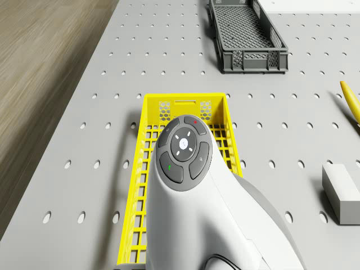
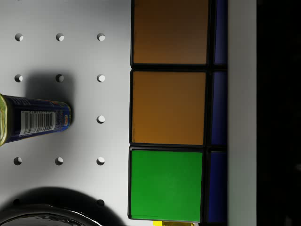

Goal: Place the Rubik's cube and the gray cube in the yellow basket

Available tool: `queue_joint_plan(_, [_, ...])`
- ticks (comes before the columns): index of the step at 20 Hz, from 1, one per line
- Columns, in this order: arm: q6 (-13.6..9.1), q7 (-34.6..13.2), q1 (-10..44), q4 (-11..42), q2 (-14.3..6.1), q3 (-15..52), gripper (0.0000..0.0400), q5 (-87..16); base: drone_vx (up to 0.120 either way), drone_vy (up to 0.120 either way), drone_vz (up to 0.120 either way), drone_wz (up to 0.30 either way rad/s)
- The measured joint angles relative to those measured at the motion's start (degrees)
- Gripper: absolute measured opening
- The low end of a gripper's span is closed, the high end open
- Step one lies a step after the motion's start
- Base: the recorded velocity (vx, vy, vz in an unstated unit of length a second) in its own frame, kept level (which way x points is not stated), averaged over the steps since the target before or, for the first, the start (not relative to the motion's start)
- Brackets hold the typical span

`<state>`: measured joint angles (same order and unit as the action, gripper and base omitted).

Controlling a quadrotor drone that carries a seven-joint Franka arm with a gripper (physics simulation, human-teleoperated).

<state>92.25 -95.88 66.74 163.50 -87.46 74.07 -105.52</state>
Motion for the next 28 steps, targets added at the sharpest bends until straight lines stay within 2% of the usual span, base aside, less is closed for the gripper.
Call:
queue_joint_plan(9, [0.4, -0.1, 0.1, 0.0, -0.4, 0.1, 0.032, 0.2, 0.12, 0.0, 0.0, 0.0])
queue_joint_plan(16, [1.0, -0.1, 0.4, -0.3, -0.7, -1.1, 0.032, -0.8, 0.0, 0.0, 0.0, 0.0])
queue_joint_plan(28, [5.0, -1.2, 2.6, -3.7, -0.6, -10.7, 0.032, -9.9, 0.0, 0.0, 0.0, 0.0])
